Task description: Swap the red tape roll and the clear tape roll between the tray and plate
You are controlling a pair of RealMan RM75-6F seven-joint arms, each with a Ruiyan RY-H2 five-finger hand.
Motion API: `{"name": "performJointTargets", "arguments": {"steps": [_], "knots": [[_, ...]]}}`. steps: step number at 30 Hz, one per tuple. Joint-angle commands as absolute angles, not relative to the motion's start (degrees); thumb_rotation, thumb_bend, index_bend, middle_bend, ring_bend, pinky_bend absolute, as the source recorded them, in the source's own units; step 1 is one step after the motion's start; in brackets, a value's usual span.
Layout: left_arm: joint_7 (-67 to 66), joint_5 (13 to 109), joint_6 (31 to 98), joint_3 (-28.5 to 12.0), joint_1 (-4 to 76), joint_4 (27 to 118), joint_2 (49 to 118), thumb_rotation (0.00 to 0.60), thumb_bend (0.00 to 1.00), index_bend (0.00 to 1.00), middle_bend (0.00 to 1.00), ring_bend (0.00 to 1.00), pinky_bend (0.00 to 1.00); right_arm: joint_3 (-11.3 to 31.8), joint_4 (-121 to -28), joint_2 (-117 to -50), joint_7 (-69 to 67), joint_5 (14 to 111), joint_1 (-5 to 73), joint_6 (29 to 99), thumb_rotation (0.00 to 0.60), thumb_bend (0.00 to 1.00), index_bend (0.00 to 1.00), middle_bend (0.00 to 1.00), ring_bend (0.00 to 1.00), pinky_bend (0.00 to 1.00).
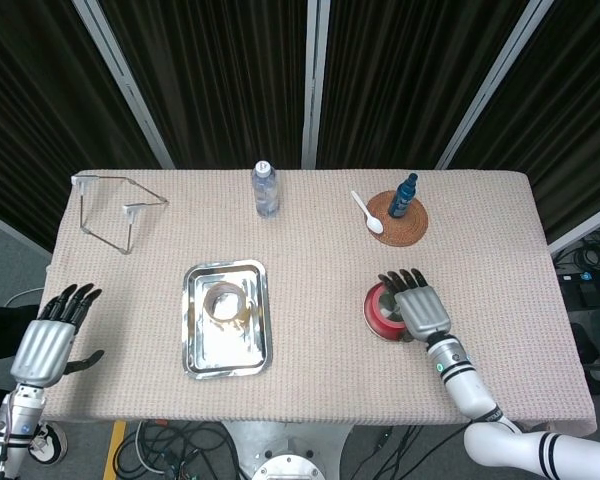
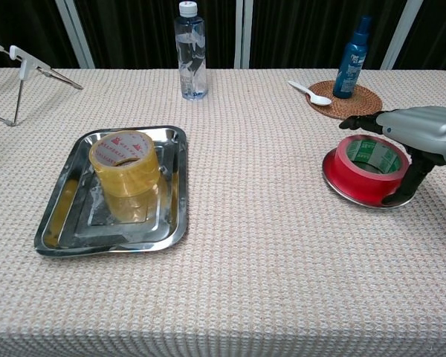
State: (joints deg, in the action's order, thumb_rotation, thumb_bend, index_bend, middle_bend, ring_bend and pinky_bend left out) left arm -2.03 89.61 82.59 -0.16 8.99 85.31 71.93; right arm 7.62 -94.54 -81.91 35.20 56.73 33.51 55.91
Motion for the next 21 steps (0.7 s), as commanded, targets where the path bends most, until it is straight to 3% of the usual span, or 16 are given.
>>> {"name": "performJointTargets", "arguments": {"steps": [1,5,11,21], "knots": [[-2.0,89.6,82.5,-0.1,9.0,85.2,72.0,0.600,0.11,0.10,0.07,0.00,0.16,7.3,-94.2,-82.1,34.6,57.5,33.6,56.5,0.600,0.06,0.04,0.15,0.07,0.06],[-1.9,89.6,82.4,-0.1,9.0,85.2,72.0,0.600,0.11,0.10,0.07,0.00,0.16,6.5,-93.9,-82.3,32.9,59.0,33.4,57.1,0.600,0.10,0.18,0.26,0.17,0.12],[-1.9,89.5,82.4,-0.1,9.1,85.3,71.9,0.600,0.11,0.10,0.07,0.00,0.16,6.5,-93.8,-82.0,30.7,60.9,33.4,57.9,0.600,0.15,0.31,0.31,0.23,0.16],[-1.8,89.7,82.5,-0.2,9.2,85.3,72.0,0.600,0.11,0.10,0.07,0.00,0.16,8.1,-99.4,-77.6,25.8,68.4,33.5,61.3,0.600,0.18,0.34,0.33,0.24,0.17]]}}
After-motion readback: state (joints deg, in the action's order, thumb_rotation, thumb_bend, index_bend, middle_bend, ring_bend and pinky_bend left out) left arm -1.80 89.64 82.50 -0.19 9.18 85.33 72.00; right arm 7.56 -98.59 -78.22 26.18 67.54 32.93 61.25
